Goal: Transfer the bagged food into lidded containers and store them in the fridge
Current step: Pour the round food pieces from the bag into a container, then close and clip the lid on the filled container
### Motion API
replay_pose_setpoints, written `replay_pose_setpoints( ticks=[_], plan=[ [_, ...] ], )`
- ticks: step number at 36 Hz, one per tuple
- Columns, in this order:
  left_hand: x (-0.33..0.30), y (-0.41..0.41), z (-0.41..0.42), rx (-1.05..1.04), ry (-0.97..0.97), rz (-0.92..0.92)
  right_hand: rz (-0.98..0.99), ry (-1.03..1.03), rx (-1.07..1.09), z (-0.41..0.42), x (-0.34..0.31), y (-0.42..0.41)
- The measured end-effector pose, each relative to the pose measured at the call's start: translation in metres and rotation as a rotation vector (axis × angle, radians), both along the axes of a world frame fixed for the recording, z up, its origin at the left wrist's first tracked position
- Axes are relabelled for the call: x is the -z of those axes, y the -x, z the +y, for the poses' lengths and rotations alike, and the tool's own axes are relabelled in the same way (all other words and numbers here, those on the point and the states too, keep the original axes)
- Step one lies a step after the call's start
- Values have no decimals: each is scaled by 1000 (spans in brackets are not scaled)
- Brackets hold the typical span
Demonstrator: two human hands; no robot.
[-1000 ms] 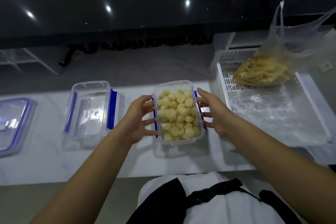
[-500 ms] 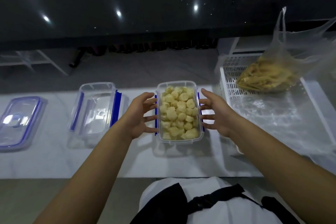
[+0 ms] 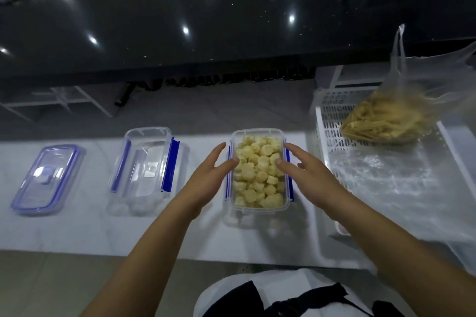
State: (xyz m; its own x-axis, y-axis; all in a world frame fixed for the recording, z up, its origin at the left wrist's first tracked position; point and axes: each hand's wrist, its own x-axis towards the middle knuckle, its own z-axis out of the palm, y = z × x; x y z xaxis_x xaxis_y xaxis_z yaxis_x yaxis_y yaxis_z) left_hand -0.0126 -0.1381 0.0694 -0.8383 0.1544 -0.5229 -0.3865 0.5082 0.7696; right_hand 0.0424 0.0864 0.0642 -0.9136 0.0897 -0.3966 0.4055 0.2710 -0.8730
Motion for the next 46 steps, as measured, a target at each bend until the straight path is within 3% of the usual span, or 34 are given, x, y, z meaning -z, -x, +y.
replay_pose_setpoints(
  ticks=[4,6,9,22,33,40,46],
  plan=[
    [-3,-26,-11,181,325,283,194,-518,-292,-5,-10,-11],
    [1,-40,-19,195,473,384,244,-642,-348,-14,-10,-14],
    [12,-62,-33,155,614,393,261,-752,-414,-32,-2,-19],
    [33,-120,-172,-195,780,231,369,-642,-731,-142,12,-8],
    [76,-11,-397,-378,823,127,316,-867,-933,-307,26,27],
    [91,79,-486,-244,771,21,262,-925,-937,-419,33,47],
    [97,109,-504,-126,768,-2,156,-983,-896,-452,55,49]
  ],
)
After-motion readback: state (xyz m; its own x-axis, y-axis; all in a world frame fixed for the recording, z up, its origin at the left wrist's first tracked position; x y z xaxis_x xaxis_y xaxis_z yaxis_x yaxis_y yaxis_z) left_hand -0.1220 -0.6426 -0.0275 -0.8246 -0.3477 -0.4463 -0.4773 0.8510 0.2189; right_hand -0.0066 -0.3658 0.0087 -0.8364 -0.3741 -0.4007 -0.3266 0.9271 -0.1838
